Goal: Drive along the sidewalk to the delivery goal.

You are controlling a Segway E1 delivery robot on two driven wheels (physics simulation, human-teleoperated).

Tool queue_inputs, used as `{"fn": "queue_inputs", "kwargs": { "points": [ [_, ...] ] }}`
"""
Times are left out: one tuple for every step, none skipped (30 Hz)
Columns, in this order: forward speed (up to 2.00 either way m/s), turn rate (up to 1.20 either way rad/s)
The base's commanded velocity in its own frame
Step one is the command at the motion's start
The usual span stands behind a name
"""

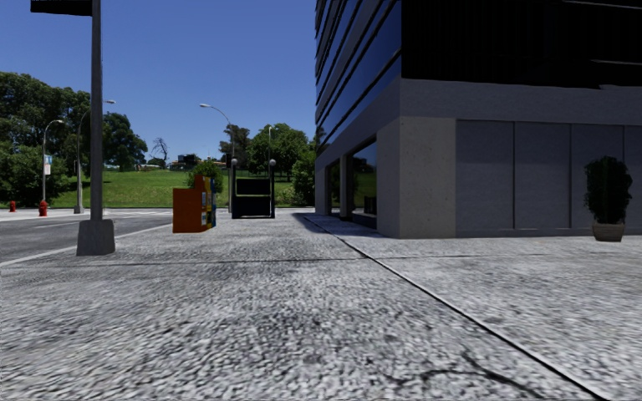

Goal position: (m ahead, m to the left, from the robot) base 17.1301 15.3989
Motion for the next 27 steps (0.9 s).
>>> {"fn": "queue_inputs", "kwargs": {
  "points": [
    [2.0,0.0],
    [2.0,0.0],
    [2.0,0.0],
    [2.0,0.0],
    [2.0,0.0],
    [2.0,0.0],
    [2.0,0.0],
    [2.0,0.0],
    [2.0,0.0],
    [2.0,0.0],
    [2.0,0.0],
    [2.0,0.0],
    [2.0,0.0],
    [2.0,0.0],
    [2.0,0.0],
    [2.0,0.0],
    [2.0,0.0],
    [2.0,0.0],
    [2.0,0.0],
    [2.0,0.0],
    [2.0,0.0],
    [2.0,0.0],
    [2.0,0.0],
    [2.0,0.0],
    [2.0,0.0],
    [2.0,0.0],
    [2.0,0.0]
  ]
}}
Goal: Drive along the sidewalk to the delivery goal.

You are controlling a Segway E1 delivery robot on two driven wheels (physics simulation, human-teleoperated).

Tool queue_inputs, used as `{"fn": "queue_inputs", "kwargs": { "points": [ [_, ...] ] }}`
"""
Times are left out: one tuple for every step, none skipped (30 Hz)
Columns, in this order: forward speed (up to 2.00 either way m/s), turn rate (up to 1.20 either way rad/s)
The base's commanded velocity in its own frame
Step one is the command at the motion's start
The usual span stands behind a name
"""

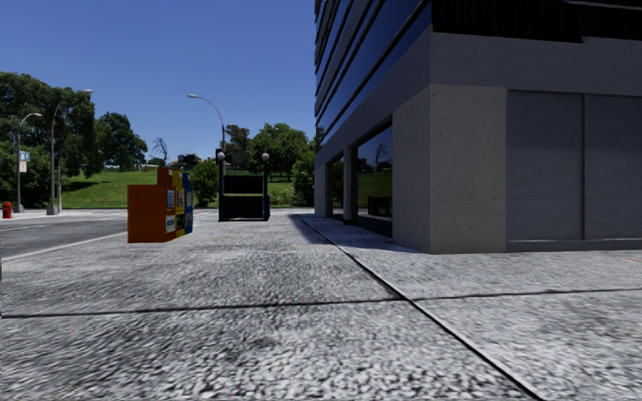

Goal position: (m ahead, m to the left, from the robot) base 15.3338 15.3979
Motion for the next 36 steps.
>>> {"fn": "queue_inputs", "kwargs": {
  "points": [
    [2.0,0.0],
    [2.0,0.0],
    [2.0,0.0],
    [2.0,0.0],
    [2.0,0.0],
    [2.0,0.0],
    [2.0,0.0],
    [2.0,0.0],
    [2.0,0.0],
    [2.0,0.0],
    [2.0,0.0],
    [2.0,0.0],
    [2.0,0.0],
    [2.0,0.0],
    [2.0,0.0],
    [2.0,0.0],
    [2.0,0.0],
    [2.0,0.0],
    [2.0,0.0],
    [2.0,0.0],
    [2.0,0.0],
    [2.0,0.0],
    [2.0,0.0],
    [2.0,0.0],
    [2.0,0.0],
    [2.0,0.0],
    [2.0,0.0],
    [2.0,0.0],
    [2.0,0.0],
    [2.0,0.0],
    [2.0,0.0],
    [2.0,0.0],
    [2.0,0.0],
    [2.0,0.0],
    [2.0,0.0],
    [2.0,0.0]
  ]
}}
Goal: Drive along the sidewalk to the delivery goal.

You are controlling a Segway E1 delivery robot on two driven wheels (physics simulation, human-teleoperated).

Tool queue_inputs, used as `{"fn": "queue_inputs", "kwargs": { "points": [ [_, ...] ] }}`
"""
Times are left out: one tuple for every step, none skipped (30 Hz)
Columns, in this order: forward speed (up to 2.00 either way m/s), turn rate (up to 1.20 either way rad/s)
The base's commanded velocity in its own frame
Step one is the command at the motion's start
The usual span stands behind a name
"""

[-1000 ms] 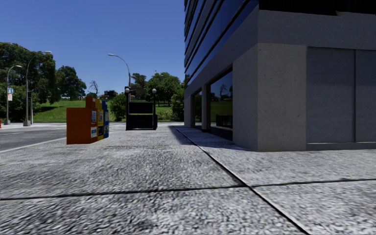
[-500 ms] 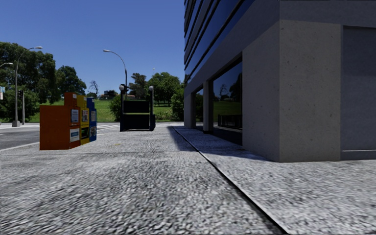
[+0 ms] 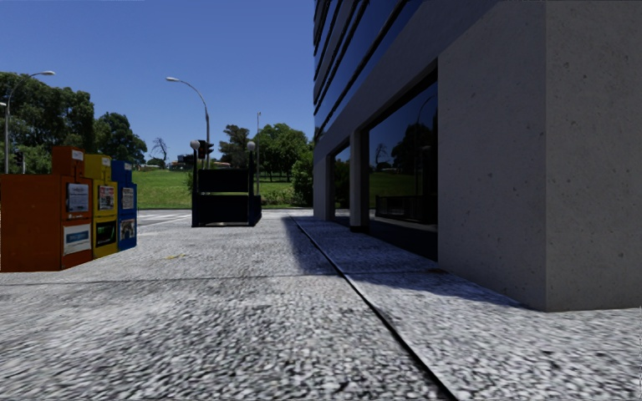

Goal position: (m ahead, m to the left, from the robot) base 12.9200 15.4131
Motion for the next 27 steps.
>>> {"fn": "queue_inputs", "kwargs": {
  "points": [
    [2.0,0.0],
    [2.0,0.0],
    [2.0,0.0],
    [2.0,0.0],
    [2.0,0.0],
    [2.0,0.0],
    [2.0,0.0],
    [2.0,0.0],
    [2.0,0.0],
    [2.0,0.0],
    [2.0,0.0],
    [2.0,0.0],
    [2.0,0.0],
    [2.0,0.0],
    [2.0,0.0],
    [2.0,0.0],
    [2.0,0.0],
    [2.0,0.0],
    [2.0,0.0],
    [2.0,0.0],
    [2.0,0.0],
    [2.0,0.0],
    [2.0,0.0],
    [2.0,0.0],
    [2.0,0.0],
    [2.0,0.0],
    [2.0,0.0]
  ]
}}
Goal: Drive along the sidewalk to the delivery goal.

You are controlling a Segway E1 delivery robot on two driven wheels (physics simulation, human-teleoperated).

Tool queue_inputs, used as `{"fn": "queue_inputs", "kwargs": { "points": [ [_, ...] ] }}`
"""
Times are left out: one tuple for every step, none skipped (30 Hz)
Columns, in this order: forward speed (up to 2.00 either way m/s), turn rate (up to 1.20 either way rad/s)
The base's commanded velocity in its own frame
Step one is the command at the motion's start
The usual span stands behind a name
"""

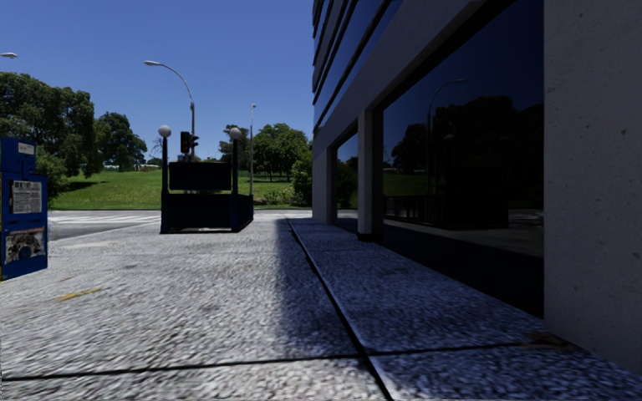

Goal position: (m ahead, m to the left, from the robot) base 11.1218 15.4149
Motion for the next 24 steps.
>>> {"fn": "queue_inputs", "kwargs": {
  "points": [
    [2.0,0.0],
    [2.0,0.0],
    [2.0,0.0],
    [2.0,0.0],
    [2.0,0.0],
    [2.0,0.0],
    [2.0,0.0],
    [2.0,0.0],
    [2.0,0.0],
    [2.0,0.0],
    [2.0,0.0],
    [2.0,0.0],
    [2.0,0.0],
    [2.0,0.0],
    [2.0,0.0],
    [2.0,0.0],
    [2.0,0.0],
    [2.0,0.0],
    [2.0,0.0],
    [2.0,0.0],
    [2.0,0.0],
    [2.0,0.0],
    [2.0,0.0],
    [2.0,0.0]
  ]
}}
